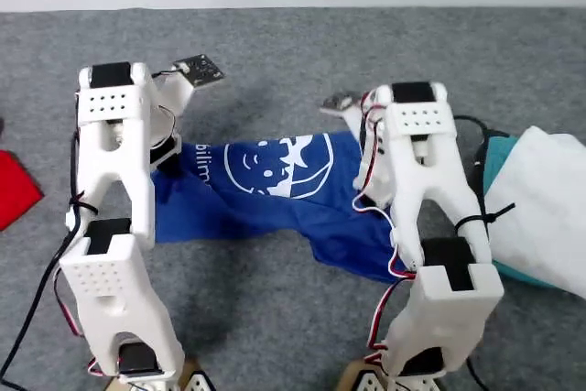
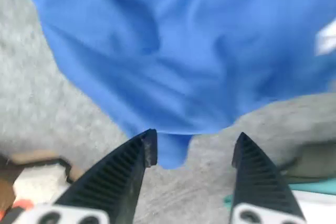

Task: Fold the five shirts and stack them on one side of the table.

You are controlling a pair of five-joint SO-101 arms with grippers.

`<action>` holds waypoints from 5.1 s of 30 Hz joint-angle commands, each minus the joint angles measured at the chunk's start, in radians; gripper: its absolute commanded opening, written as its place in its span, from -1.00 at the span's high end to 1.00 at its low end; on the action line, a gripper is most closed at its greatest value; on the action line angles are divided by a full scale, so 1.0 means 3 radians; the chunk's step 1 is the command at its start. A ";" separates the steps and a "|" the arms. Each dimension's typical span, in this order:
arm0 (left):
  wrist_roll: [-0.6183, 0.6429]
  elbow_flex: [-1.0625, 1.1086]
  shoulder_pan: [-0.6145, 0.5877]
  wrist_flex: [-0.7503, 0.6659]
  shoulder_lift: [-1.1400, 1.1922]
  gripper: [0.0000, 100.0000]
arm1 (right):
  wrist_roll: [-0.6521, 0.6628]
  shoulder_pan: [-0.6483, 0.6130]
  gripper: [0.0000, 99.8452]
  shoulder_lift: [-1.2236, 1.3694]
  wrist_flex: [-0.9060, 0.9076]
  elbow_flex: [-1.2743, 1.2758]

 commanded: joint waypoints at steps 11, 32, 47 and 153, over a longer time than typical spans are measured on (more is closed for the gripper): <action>0.0000 -0.0146 0.0077 0.0092 -0.0711 0.76 | -0.0046 -0.0018 0.52 0.0115 -0.0269 -0.0455; 0.0517 -0.0238 0.0010 -0.0552 -0.0087 0.92 | -0.0384 -0.0033 0.69 0.0488 -0.1481 -0.0460; 0.0578 -0.0504 0.0000 -0.0675 0.0880 0.98 | -0.0419 0.0049 0.91 0.1174 -0.2299 -0.0465; -0.0573 0.0903 -0.0138 -0.0404 0.0419 0.69 | -0.0445 -0.0018 0.91 0.0483 0.0120 -0.1207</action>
